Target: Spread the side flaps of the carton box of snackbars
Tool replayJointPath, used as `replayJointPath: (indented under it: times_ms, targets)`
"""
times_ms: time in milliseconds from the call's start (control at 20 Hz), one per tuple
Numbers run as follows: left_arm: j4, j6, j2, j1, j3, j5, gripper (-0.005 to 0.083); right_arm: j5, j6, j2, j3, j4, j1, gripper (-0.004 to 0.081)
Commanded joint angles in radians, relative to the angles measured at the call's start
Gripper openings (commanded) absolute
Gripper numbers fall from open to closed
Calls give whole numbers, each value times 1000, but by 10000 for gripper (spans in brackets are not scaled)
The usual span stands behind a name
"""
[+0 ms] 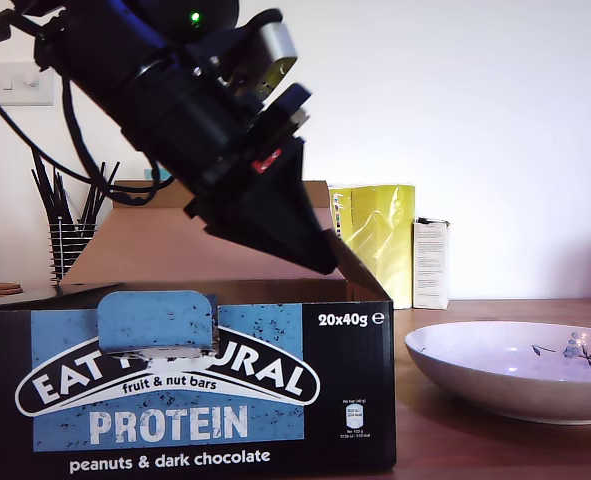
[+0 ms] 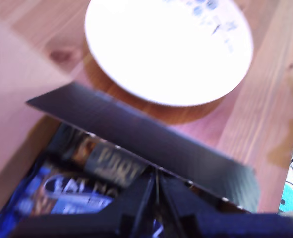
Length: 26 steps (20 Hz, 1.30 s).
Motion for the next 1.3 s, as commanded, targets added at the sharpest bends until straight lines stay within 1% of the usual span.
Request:
replayJointPath:
  times_ms: [0,150,350,500,550,950,1150,1250]
  targets:
    - [40,-15,12,-16,9,4,-19,-5,-19,-3,2,-4,4,-13]
    - [74,-46,22,-45,9,-3,-19,-8,-29,-3,2,-4,4,-13]
    - [151,-82,79,-87,9,-11,-19,-9,-29,-3,2,-4,5,-13]
    - [203,-82,111,-119,9,-88,-19,-15,-30,-3,2,-3,5,-13]
    - [219,-82,122,-127,9,-91,-19,-25,-30,-3,2,-3,5,-13]
    - [230,-82,189,-146,9,-97,-19,-27,-30,-3,2,5,4,-13]
    - [213,-82,194,-146,9,-97,-19,-27,-29,-3,2,5,4,-13]
    - [212,-82,172,-144,21,-97,-19,-27,-29,-3,2,4,4,-13]
